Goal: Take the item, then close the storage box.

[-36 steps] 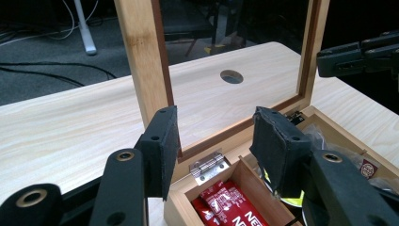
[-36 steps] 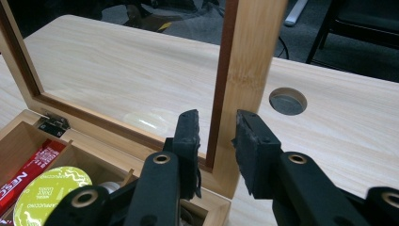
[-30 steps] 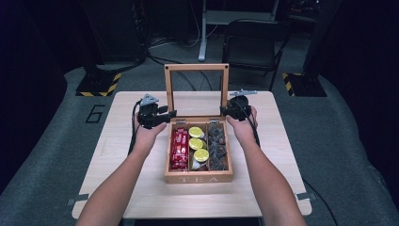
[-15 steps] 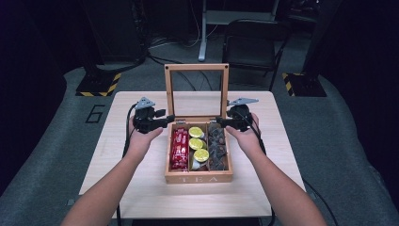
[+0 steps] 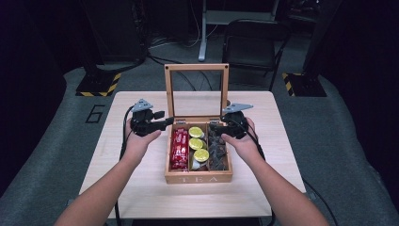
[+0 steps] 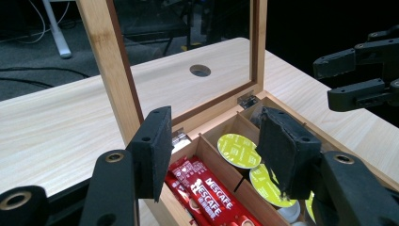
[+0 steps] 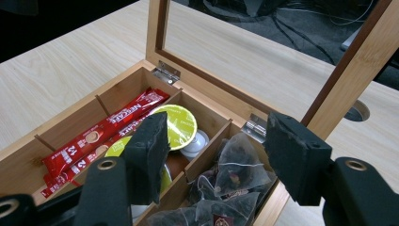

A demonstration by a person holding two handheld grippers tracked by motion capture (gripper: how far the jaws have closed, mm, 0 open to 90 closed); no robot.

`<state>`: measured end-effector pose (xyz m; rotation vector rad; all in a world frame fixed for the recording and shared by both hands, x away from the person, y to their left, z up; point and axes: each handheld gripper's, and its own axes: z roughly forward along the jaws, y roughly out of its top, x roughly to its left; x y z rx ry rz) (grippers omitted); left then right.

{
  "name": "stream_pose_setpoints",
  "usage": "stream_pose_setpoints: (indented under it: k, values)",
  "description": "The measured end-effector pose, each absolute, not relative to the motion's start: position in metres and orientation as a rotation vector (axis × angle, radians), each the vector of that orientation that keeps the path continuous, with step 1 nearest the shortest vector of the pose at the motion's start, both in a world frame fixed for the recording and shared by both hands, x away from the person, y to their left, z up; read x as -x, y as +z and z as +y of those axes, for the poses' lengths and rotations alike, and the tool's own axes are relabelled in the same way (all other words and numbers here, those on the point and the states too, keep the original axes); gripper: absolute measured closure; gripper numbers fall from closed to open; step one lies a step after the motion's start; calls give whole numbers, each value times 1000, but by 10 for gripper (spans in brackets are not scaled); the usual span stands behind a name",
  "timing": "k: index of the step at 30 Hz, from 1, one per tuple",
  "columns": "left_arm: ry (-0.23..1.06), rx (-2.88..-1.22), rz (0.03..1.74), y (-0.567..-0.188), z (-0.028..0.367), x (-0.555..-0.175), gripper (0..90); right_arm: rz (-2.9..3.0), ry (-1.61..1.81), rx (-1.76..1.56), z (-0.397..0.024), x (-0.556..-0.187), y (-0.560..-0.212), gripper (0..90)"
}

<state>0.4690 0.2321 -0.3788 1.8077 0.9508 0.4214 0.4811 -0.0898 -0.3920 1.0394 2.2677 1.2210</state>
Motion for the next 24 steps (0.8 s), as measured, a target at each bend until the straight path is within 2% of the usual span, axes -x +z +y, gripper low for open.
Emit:
stream_pose_setpoints:
  k: [24]
  values:
    - [414, -1805, 961, -381, 233, -465, 449, 2316, 1219, -973, -81, -464, -403, 389]
